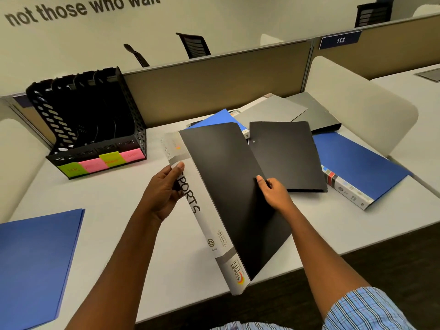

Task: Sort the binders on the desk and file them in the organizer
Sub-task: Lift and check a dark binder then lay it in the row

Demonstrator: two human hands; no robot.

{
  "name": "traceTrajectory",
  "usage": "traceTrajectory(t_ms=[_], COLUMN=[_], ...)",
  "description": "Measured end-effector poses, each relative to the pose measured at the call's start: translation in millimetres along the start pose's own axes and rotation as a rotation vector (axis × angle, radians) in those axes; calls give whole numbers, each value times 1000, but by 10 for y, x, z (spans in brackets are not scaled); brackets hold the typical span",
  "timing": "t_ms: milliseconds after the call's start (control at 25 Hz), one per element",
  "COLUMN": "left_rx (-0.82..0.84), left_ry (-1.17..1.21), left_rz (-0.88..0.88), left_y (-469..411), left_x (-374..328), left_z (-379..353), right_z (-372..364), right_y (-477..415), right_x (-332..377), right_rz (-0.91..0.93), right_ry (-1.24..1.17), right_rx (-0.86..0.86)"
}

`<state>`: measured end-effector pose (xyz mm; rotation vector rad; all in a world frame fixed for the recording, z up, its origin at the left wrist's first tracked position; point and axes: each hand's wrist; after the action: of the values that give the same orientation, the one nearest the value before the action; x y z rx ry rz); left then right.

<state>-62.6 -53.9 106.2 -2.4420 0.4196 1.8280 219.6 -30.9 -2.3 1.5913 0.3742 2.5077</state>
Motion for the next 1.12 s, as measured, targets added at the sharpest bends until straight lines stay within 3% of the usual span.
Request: traceTrajectory(t_ms=[120,240,400,680,920,1120], left_rx=[-12,91,268,384,200,60], left_ry=[23,86,97,-93,76,182], left_rz=[0,-14,31,160,77,69], left_y=[50,139,232,394,568,689], left_x=[-33,-29,-21,-16,75,91], left_z=[-105,-251,-433,-490,-288,189], right_z=[-26,-29,-48,-147,-394,-773], right_y=[35,83,115,148,130,90], right_x=[-38,-64,-105,-89,50,202], right_rz=[-40,-120,-189,-281,-329,-344], right_ry=[-214,-401,-510,-629,-687,-587], right_rx=[-13,-32,-17,-2,-6,-97])
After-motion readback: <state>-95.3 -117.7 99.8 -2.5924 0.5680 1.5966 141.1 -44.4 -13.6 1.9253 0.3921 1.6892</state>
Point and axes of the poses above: each hand's wrist, its own y-axis away from the middle knuckle, its own z-axis out of the back of the hand, x = y × z, and after that the axes turned 14 degrees about x, right-handed
